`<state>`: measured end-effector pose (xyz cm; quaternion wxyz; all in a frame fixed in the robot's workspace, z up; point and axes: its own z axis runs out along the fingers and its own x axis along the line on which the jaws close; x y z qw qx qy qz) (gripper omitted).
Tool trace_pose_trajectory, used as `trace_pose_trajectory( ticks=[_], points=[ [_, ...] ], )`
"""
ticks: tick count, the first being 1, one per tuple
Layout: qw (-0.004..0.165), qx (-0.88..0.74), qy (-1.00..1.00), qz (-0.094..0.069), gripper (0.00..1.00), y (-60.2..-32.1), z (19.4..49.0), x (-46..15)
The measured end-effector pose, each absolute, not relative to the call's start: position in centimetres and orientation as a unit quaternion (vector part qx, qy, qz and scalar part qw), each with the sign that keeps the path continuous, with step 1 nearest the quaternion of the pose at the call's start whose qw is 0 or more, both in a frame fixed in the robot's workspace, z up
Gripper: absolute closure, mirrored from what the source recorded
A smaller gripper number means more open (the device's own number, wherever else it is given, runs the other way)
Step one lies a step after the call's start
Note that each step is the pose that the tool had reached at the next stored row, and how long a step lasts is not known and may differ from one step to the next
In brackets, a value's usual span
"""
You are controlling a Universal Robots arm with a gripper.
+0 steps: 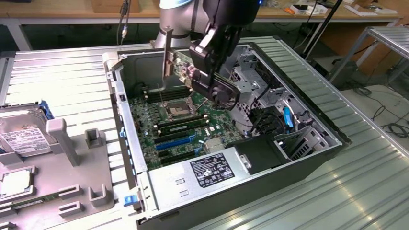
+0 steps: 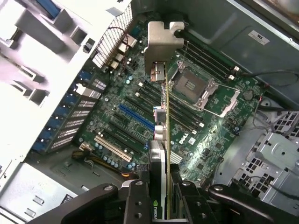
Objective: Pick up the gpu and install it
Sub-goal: 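Insert the gpu into the slot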
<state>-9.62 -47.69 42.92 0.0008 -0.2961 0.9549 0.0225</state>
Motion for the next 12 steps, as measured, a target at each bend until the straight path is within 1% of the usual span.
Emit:
trace_pose_trajectory(
  ticks=[12],
  points=[
    [-0.002,-0.393,0.919,0.022,0.73,-47.69,42.92,-9.61]
  ],
)
